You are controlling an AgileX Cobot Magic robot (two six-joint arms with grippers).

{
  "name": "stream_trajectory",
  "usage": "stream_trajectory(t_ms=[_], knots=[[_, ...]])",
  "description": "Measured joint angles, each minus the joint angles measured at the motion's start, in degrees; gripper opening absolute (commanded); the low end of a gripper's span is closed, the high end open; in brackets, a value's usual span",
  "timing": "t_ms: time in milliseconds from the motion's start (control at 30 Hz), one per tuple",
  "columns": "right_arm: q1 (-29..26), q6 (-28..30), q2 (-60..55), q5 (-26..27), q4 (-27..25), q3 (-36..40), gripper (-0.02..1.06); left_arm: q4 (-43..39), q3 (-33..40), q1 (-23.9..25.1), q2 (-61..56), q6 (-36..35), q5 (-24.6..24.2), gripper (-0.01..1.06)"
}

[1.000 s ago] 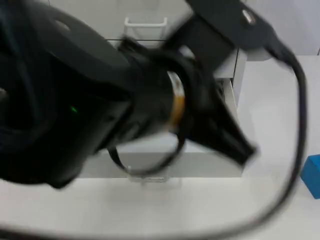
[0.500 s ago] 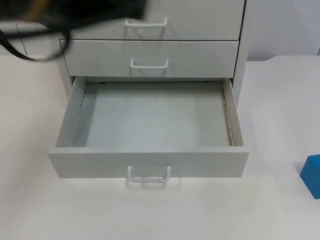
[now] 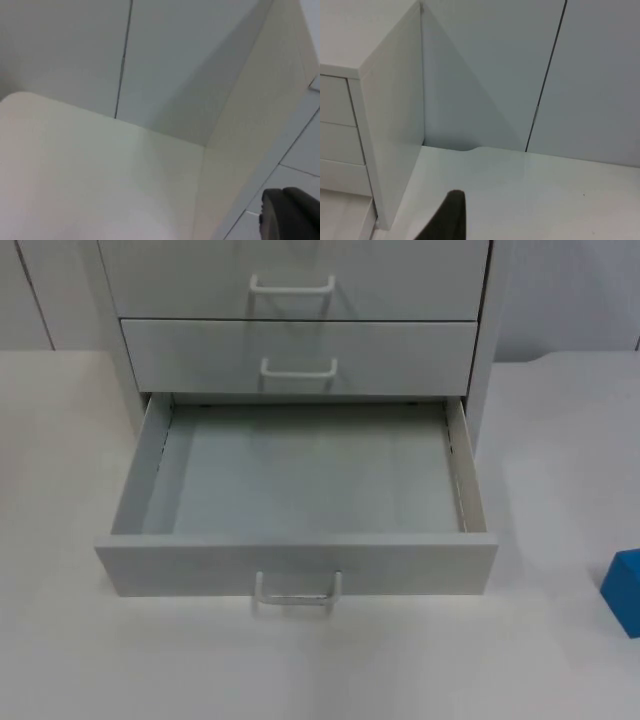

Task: Open the drawer with the left hand, place the block into the drawer with the right hand, then close the drawer with the left hand.

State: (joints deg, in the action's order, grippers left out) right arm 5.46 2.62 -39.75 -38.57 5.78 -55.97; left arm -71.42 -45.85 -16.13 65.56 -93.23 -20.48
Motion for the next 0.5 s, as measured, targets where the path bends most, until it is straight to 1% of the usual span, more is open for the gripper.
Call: stream_trajectory(t_ms=[67,167,200,300,367,400,500], knots=[[0.0,-0.1,0.0,0.12,0.0,0.0,1.03,-0.56,0.0,0.6,0.0,6.0,0.99,0.0],[0.0,-0.1,0.0,0.12,0.0,0.0,1.03,-4.95,0.0,0.6,0.0,22.14,1.97,0.0],[0.0,-0.1,0.0,0.12,0.0,0.0,1.03,-4.95,0.0,0.6,0.0,22.14,1.97,0.0],[0.0,-0.1,0.0,0.26,0.0,0.0,1.03,-7.62,0.0,0.6,0.0,44.35,2.75,0.0],[0.0,-0.1,0.0,0.3,0.0,0.0,1.03,-8.15,0.0,0.6,0.0,54.14,3.77,0.0],[0.0,-0.1,0.0,0.3,0.0,0.0,1.03,-8.17,0.0,0.6,0.0,56.66,3.99,0.0],[0.0,-0.1,0.0,0.3,0.0,0.0,1.03,-8.27,0.0,0.6,0.0,58.5,4.4,0.0]])
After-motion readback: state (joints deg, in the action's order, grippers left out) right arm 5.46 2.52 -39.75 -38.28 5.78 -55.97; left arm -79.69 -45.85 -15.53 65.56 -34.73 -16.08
